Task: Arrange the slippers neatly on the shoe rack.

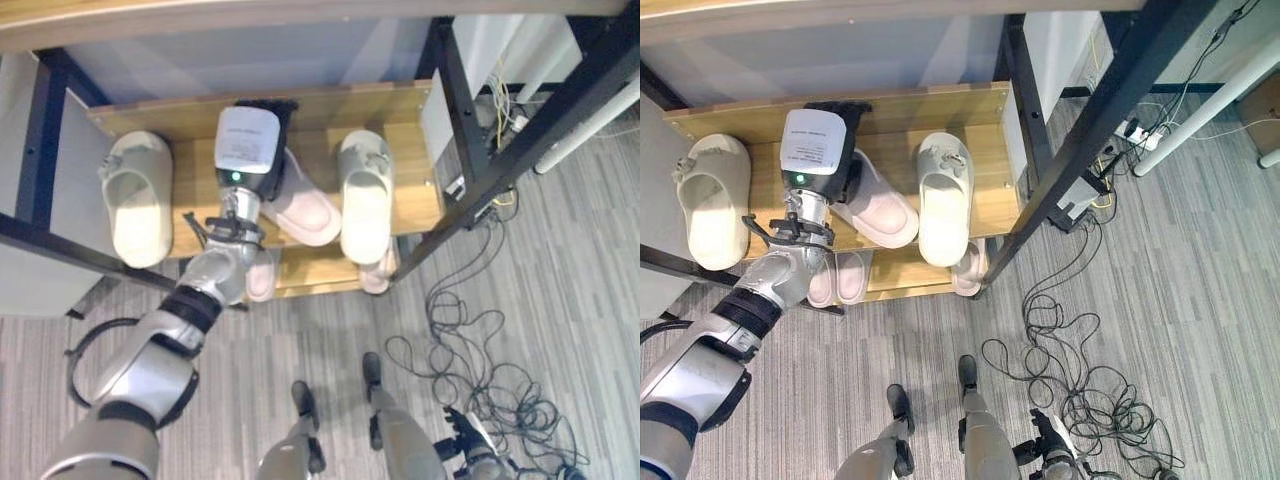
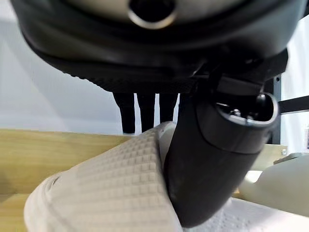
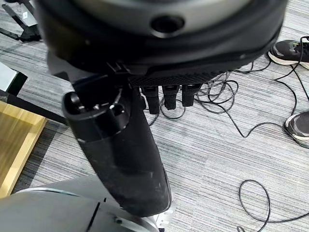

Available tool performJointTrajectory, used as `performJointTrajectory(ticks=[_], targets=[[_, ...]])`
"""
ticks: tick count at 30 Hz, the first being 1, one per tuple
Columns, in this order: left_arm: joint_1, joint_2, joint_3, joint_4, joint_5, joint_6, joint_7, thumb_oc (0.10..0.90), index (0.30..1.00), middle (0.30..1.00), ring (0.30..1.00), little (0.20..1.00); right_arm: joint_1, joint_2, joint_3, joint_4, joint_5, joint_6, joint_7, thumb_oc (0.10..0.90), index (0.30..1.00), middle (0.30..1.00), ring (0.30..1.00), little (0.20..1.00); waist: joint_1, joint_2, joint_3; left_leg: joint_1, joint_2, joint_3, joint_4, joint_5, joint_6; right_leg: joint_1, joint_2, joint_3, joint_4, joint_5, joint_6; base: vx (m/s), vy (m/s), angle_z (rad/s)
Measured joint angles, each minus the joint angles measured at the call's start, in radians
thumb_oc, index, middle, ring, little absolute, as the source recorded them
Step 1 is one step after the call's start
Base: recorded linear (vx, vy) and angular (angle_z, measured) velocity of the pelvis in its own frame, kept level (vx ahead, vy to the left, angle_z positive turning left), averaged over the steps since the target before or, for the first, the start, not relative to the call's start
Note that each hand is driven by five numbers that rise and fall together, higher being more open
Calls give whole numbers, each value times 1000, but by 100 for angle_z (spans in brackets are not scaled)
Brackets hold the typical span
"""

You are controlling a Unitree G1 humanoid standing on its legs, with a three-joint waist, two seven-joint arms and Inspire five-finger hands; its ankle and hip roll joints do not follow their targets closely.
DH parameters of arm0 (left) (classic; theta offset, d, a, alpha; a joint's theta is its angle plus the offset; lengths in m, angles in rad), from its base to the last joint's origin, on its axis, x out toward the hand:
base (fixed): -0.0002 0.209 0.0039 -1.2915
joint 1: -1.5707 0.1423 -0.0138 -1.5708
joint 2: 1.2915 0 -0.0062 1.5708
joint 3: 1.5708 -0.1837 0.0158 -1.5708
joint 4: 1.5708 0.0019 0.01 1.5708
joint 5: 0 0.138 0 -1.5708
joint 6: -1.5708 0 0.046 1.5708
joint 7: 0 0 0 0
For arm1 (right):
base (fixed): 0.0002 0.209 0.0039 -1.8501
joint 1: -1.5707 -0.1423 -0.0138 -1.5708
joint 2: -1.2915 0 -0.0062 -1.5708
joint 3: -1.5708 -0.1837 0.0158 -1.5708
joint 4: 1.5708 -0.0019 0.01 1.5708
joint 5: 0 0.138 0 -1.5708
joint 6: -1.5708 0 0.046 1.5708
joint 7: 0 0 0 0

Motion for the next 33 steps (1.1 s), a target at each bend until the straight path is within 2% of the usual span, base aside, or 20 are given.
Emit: performJointTrajectory(ticks=[10,14,16,21,24,28,33], targets=[[36,19,21,-51,-1,3,11,400,300,300,300,300,-1,0,0,0,1,0,1,800,900,900,900,900,4,-4,-1,12,0,0,1,2,3,12,0,-1,1,3,-3,0,0,0],[94,19,55,-79,-2,-16,10,400,300,300,300,300,-3,2,-1,0,1,2,1,800,900,900,900,900,4,-9,-1,41,1,0,0,-1,3,41,1,-2,1,3,-3,0,0,0],[181,20,93,-164,-2,-27,6,400,300,300,300,300,-2,2,-3,0,1,4,2,800,900,900,900,900,6,-11,-2,62,2,0,0,-4,3,62,1,-3,0,1,-2,16,-2,0],[344,25,103,-330,-2,-95,-3,400,300,300,300,300,3,12,-11,9,1,10,9,800,900,900,900,900,16,-15,-5,97,0,-22,-1,-7,2,107,-4,-22,0,-9,3,31,-17,13],[452,66,113,-478,-1,-148,-22,400,300,300,300,300,8,36,-35,13,1,22,10,800,900,900,900,900,35,-26,-18,111,2,-27,0,-7,-1,122,-3,-24,0,-13,-1,28,-15,6],[612,109,214,-683,-6,-240,-54,400,300,300,300,300,28,44,-52,15,-1,45,16,800,900,900,900,900,55,-26,-44,154,2,-38,0,-9,4,172,-4,-32,0,-21,-1,28,-11,8],[752,129,339,-825,-121,-313,-71,400,300,300,300,300,87,55,-53,22,-10,54,20,800,900,900,900,900,90,-21,-119,194,1,-57,-1,-21,2,221,-6,-51,-1,-40,2,9,-17,12]])
